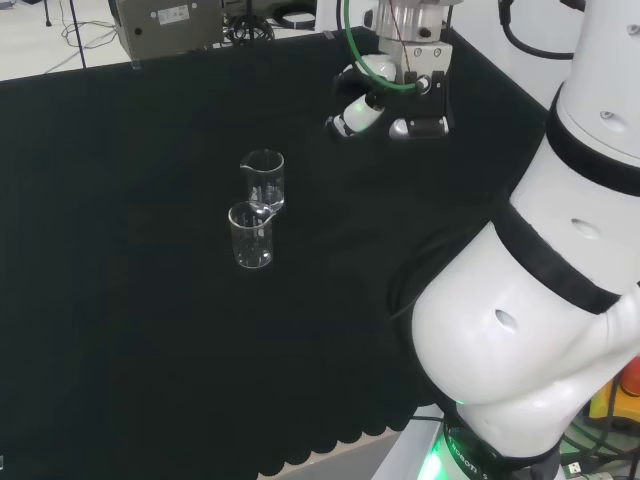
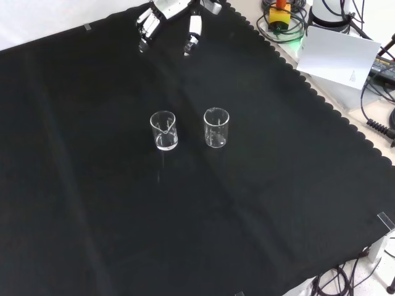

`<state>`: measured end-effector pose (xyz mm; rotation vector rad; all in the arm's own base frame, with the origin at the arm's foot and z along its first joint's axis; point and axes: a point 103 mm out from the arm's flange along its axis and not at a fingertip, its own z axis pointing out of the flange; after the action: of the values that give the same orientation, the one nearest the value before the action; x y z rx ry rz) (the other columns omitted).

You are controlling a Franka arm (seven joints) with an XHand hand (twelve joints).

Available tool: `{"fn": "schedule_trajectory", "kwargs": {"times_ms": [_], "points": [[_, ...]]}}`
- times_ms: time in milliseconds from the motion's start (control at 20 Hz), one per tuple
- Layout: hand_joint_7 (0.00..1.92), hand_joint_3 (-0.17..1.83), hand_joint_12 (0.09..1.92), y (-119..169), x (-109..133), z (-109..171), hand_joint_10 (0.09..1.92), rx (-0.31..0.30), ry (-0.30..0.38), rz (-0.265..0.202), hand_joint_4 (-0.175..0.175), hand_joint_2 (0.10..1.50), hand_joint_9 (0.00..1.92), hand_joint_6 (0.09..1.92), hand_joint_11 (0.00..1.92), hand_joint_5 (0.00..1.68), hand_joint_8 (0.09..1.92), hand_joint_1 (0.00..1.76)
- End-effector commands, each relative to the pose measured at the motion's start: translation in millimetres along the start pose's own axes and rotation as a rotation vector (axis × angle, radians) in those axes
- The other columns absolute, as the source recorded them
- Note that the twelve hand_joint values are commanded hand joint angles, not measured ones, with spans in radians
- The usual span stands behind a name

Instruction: Pick up the beaker on the right.

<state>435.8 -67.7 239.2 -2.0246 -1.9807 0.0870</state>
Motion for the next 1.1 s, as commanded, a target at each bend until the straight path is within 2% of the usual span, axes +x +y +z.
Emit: {"fn": "schedule_trajectory", "kwargs": {"times_ms": [50, 250, 600, 1100], "points": [[0.28, 0.51, 1.41, 70, 9, 40, 0.69, -0.077, 0.169, -0.116, -0.044, 0.67, 0.41, 0.09, 0.11, 0.40, 0.73, 0.76], [0.28, 0.51, 1.41, 87, 27, 58, 0.69, -0.056, 0.163, -0.127, -0.044, 0.66, 0.41, 0.09, 0.11, 0.40, 0.73, 0.75], [0.28, 0.52, 1.41, 88, 13, 69, 0.69, -0.051, 0.201, -0.153, -0.045, 0.65, 0.41, 0.09, 0.11, 0.40, 0.73, 0.75], [0.31, 0.53, 1.41, 93, 20, 95, 0.69, -0.050, 0.272, -0.251, -0.048, 0.64, 0.44, 0.09, 0.13, 0.43, 0.74, 0.74]]}}
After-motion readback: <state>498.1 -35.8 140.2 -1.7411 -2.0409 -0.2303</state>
